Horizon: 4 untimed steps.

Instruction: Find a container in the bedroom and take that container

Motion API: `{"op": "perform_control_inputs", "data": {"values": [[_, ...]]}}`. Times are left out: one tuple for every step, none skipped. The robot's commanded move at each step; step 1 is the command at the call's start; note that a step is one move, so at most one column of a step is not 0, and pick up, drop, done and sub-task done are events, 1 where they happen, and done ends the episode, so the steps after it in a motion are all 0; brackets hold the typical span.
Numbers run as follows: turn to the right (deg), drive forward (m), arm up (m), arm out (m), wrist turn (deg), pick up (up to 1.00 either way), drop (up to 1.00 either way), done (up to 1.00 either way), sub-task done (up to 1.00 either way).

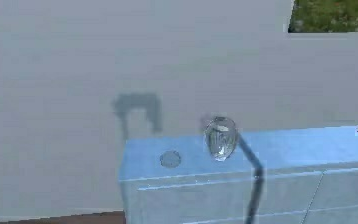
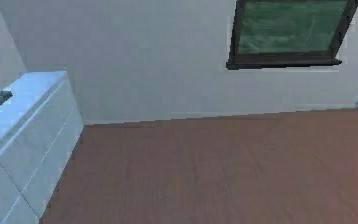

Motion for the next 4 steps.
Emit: {"op": "perform_control_inputs", "data": {"values": [[0.0, 0.50, 0.00, 0.00, 0.0, 0.00, 0.00, 0.00, 0.00], [-45.0, 0.00, 0.00, 0.00, 0.0, 0.00, 0.00, 0.00, 0.00], [-15.0, 0.00, 0.00, 0.00, 0.0, 0.00, 0.00, 0.00, 0.00], [0.0, 0.00, 0.50, 0.00, 0.0, 0.00, 0.00, 0.00, 0.00]]}}
